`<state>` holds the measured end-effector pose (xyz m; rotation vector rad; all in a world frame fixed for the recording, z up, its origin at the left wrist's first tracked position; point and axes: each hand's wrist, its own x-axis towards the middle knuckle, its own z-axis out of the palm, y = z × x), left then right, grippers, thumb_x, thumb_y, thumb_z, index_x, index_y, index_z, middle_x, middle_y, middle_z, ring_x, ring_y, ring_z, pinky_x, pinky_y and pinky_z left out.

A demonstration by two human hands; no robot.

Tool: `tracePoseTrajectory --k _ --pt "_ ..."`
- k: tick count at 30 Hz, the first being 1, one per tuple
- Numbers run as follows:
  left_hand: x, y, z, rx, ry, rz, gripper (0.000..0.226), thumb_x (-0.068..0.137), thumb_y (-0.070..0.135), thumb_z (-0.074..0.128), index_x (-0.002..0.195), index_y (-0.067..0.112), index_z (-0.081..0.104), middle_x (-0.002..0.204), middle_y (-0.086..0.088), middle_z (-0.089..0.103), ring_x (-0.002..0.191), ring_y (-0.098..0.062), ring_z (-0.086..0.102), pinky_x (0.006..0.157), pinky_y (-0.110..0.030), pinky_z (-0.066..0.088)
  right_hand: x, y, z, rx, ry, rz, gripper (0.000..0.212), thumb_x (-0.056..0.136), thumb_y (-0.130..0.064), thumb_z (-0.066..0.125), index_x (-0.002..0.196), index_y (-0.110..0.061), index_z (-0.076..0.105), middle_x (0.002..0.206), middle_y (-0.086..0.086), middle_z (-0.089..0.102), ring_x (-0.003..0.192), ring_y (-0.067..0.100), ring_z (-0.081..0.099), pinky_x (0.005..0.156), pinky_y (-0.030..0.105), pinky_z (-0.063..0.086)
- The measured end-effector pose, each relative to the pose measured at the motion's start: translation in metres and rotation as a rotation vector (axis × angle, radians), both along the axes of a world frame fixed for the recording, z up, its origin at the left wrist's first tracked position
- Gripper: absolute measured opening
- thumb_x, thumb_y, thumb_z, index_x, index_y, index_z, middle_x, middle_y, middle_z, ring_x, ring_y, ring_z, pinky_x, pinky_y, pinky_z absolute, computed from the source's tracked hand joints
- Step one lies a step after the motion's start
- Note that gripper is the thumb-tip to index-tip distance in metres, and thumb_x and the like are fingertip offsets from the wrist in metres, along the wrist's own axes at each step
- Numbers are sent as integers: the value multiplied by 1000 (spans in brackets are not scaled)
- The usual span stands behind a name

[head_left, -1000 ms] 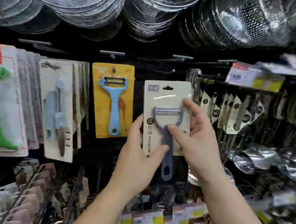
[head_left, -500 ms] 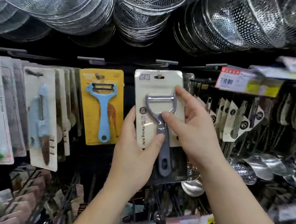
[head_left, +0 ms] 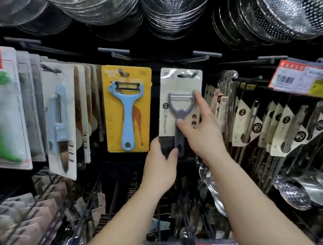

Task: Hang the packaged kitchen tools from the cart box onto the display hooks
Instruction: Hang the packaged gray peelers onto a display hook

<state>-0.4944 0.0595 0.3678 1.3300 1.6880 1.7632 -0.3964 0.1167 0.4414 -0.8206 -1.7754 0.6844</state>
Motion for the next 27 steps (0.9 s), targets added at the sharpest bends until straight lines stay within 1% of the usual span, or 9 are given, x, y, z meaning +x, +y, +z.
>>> tracePoseTrajectory --k 2,4,6,8,9,14,18,22,27 --pt "0 15 -3 1 -32 3 44 101 17 57 142 24 44 125 11 60 113 -7 59 77 -5 41 -2 4 -12 -4 -75 -33 85 92 -24 65 154 -49 13 131 -11 38 87 -11 46 75 6 41" --pt "0 26 -3 16 -66 29 46 101 15 56 145 22 42 126 9 59 106 -3 59 74 -3 43 -5 7 -20 -40 -134 -55 85 93 -21 65 156 -42 11 133 -6 38 81 -11 41 65 0 36" --pt "-2 37 -2 36 -110 57 54 101 17 56 151 23 35 132 6 57 112 -5 59 87 -10 47 -9 12 -25 -76 -163 -53 83 94 -19 64 157 -38 14 138 2 39 79 -4 40 65 1 33" --pt "-6 47 -3 44 -143 68 63 101 20 56 156 26 27 141 5 53 123 -12 56 103 -27 48 -15 18 -27 -111 -156 -40 80 95 -19 62 156 -40 15 138 4 38 84 1 40 78 7 33" --pt "-8 51 -3 45 -146 70 64 101 20 56 157 26 25 143 4 52 126 -14 55 106 -31 47 -18 22 -27 -129 -149 -30 79 96 -19 61 156 -41 15 138 2 36 90 1 39 84 13 33" --pt "-17 68 -2 21 -147 87 58 100 16 57 152 23 33 137 1 57 122 -16 58 98 -27 46 -33 44 -26 -188 -138 -19 79 96 -19 60 155 -44 13 146 4 33 107 10 41 94 21 34" --pt "-22 75 0 -58 -137 87 59 100 17 56 153 22 31 145 -4 52 131 -22 52 111 -37 43 -40 55 -27 -197 -182 -16 82 97 -17 60 156 -42 9 153 5 29 134 20 40 97 21 30" --pt "-29 69 -5 -193 -114 26 72 100 25 57 159 23 15 158 -7 37 142 -25 40 117 -43 37 -39 52 -40 -228 -170 -24 78 98 -15 58 157 -39 14 157 3 25 141 20 35 100 20 27" --pt "-36 48 -22 -372 -35 -42 77 102 31 56 161 21 7 163 -12 26 145 -29 36 113 -39 38 -31 28 -68 -245 -200 -49 68 99 -19 57 156 -31 23 158 6 27 142 18 34 104 20 26"
